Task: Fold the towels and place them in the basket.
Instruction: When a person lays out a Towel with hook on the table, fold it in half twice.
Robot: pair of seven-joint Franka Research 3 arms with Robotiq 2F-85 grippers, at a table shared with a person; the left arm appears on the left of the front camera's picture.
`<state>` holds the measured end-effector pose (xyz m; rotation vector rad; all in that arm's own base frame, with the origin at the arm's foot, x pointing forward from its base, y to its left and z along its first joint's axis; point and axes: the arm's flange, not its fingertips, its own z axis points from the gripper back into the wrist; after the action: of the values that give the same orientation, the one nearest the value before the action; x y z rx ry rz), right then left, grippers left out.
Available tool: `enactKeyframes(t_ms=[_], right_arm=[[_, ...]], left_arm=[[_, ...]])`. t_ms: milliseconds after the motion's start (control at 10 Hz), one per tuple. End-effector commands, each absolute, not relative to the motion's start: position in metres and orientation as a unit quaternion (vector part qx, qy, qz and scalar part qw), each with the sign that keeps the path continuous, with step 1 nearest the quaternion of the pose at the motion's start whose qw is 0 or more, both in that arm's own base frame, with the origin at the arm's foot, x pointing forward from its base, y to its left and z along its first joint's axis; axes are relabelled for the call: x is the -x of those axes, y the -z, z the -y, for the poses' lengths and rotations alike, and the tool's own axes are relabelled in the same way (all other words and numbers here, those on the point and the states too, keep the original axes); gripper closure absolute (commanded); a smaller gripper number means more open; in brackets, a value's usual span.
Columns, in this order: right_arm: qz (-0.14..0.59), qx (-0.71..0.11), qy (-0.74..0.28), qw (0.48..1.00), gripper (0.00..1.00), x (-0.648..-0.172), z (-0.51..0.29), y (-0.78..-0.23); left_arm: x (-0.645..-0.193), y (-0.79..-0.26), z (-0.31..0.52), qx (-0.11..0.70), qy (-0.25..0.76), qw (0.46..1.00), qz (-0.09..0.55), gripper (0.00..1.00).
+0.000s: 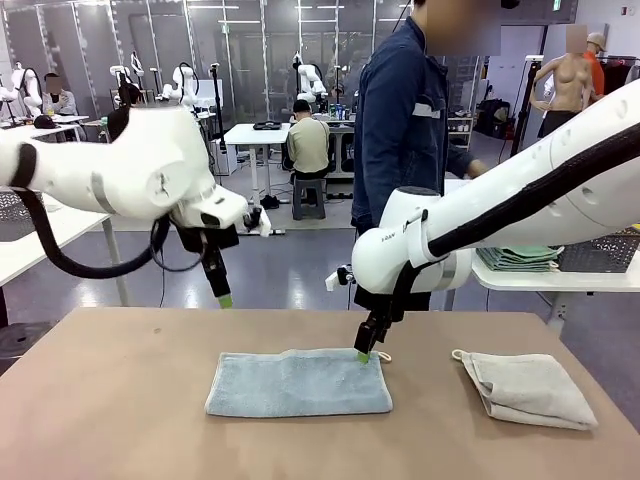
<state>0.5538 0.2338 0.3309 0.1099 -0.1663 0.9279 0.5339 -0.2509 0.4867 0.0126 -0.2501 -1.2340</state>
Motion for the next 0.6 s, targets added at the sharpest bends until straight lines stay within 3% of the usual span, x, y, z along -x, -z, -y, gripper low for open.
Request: enactKeyframes(t_ms=[0, 300, 500], right_arm=[[0.108, -0.038, -0.334, 0.936, 0.17, -0.524, -0.23, -0.331], [0.104, -0.051, -0.254, 0.96, 0.17, -0.504, -0.228, -0.332], [0.092, -0.053, -0.221, 0.97, 0.17, -0.501, -0.226, -0.326]], left_arm=[[-0.494, -0.518, 0.233, -0.01, 0.55, 0.827, 0.117, 0.05], [-0.434, -0.585, 0.207, -0.034, 0.533, 0.836, 0.124, 0.05], [-0.389, -0.628, 0.19, -0.052, 0.502, 0.844, 0.184, 0.05]])
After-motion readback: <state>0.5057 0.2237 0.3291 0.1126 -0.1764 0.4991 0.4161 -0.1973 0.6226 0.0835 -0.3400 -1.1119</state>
